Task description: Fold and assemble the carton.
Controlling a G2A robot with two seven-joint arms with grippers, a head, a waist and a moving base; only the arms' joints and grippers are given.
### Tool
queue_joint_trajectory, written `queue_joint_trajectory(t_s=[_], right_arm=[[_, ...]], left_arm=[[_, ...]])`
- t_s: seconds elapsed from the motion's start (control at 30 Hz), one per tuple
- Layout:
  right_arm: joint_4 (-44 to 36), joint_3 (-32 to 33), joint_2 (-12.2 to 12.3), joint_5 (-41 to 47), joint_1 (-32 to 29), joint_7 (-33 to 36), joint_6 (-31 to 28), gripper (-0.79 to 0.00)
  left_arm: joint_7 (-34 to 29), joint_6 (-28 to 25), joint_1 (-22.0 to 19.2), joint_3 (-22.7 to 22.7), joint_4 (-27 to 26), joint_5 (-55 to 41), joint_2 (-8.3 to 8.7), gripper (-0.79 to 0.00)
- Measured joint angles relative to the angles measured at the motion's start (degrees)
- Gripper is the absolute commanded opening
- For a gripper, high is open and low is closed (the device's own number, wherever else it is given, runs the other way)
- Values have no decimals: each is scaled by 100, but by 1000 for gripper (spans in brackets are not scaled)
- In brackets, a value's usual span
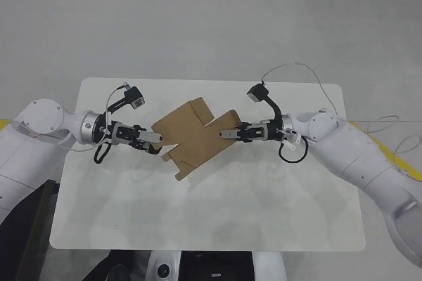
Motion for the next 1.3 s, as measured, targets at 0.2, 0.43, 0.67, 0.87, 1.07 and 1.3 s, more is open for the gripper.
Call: queue_joint_trajectory(t_s=[0.2, 0.43, 0.67, 0.87, 1.07, 1.3], right_arm=[[169, 174, -155, -239, -94, -174, 123, -785], [299, 394, -297, -680, -214, -593, 231, -785], [380, 577, -393, -992, -318, -681, 352, -785], [420, 729, -465, -1145, -395, -605, 432, -785], [428, 887, -527, -1216, -477, -497, 480, -785], [398, 1054, -603, -1278, -544, -360, 527, -785]], left_arm=[[276, 172, 142, -156, -32, -46, -37, 0], [351, 338, 309, -333, -28, -63, -70, 0], [230, 410, 436, -570, -58, -65, -70, 0], [250, 407, 544, -809, -68, -35, -63, 0], [376, 513, 586, -960, -35, 13, -98, 0], [360, 593, 462, -988, 163, 34, -221, 0]])
